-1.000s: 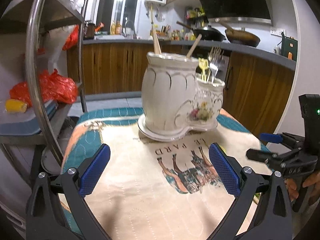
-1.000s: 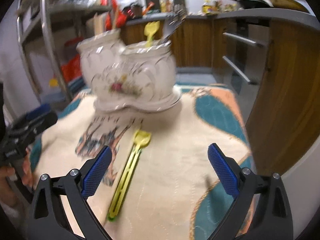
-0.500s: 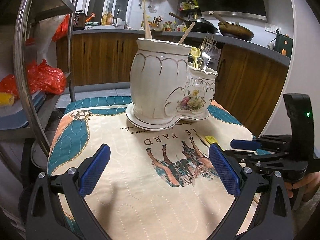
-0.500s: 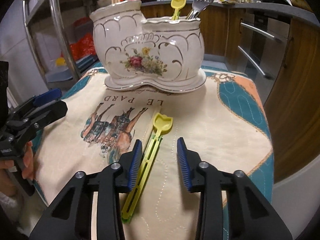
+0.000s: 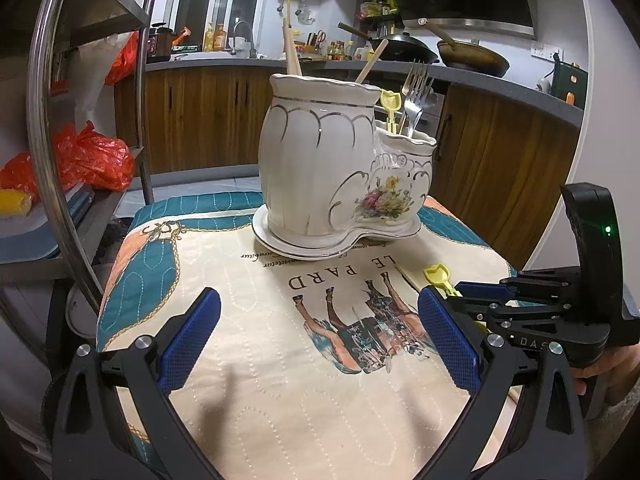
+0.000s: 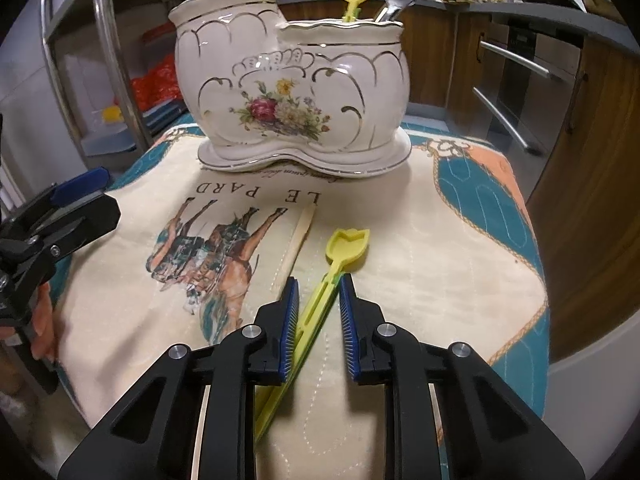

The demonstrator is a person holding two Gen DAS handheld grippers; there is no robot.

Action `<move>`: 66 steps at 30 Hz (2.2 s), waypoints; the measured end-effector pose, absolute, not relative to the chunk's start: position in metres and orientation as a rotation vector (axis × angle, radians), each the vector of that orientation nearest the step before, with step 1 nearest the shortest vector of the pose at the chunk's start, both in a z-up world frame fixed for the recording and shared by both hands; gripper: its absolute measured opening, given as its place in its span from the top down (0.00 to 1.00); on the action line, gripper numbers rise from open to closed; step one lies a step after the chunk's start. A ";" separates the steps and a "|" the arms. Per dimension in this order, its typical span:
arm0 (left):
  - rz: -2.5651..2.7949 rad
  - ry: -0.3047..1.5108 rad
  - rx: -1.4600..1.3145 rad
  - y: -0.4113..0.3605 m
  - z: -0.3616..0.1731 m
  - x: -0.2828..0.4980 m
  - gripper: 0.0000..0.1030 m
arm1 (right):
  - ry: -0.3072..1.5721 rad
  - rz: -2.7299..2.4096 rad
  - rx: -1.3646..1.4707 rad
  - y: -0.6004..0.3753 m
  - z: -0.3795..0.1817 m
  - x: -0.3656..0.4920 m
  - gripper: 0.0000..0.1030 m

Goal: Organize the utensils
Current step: 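Grasp the yellow plastic spoon with the right tool while the left tool grasps a chopstick, then lift the yellow spoon with the right tool while the left tool lifts the chopstick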

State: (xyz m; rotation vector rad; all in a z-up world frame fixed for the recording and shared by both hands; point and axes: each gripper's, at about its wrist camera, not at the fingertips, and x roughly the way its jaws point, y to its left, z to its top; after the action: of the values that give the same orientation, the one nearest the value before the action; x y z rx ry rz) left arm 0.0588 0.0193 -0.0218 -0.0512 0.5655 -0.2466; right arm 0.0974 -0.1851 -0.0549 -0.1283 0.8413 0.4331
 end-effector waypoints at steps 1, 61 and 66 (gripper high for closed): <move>-0.244 0.564 -0.046 0.019 -0.021 0.059 0.06 | 0.842 0.439 -0.129 -0.186 -0.055 0.098 0.79; -0.451 0.928 0.205 -0.044 -0.011 0.073 0.94 | 0.804 0.558 -0.099 -0.232 -0.042 0.091 0.89; -0.454 0.960 0.214 -0.036 -0.022 0.071 0.94 | 0.828 0.557 -0.122 -0.229 -0.046 0.093 0.89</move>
State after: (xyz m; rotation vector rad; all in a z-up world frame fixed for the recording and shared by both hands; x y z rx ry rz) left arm 0.0710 -0.0356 -0.0219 0.2144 0.9604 -0.4543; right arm 0.0929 -0.2291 -0.0456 -0.1223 0.8279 0.5575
